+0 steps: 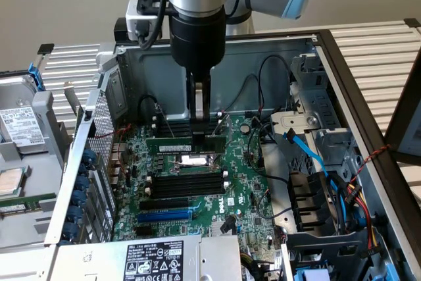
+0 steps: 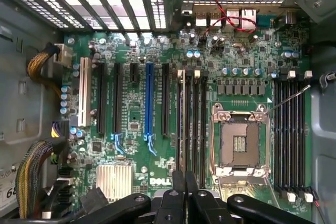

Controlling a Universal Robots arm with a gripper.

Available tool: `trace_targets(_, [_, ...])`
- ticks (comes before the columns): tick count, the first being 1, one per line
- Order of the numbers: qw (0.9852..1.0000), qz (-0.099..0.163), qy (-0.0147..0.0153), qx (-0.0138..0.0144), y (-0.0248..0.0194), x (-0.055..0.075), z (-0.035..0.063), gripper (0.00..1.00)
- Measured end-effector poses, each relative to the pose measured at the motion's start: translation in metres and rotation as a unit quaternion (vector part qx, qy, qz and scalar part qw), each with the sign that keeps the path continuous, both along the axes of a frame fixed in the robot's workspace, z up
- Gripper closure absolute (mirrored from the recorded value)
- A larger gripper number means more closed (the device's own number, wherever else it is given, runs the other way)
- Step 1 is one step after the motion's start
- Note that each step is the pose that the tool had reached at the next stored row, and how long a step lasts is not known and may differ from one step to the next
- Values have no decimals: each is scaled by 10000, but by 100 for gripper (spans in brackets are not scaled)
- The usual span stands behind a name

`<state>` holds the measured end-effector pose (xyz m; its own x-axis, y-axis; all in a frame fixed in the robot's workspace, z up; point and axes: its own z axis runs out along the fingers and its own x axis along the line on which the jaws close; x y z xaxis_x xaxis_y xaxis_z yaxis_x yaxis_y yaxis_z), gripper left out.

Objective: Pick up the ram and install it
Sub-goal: 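Insert the ram into the slot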

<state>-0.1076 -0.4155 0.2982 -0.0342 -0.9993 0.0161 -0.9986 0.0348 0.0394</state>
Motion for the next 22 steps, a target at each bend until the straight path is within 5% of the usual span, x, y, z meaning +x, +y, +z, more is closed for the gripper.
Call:
trace_targets(12, [9999,-37,-149,6,2,-53,-143,87])
trace_targets(22, [9996,-154,-221,6,2,-85,-272,87])
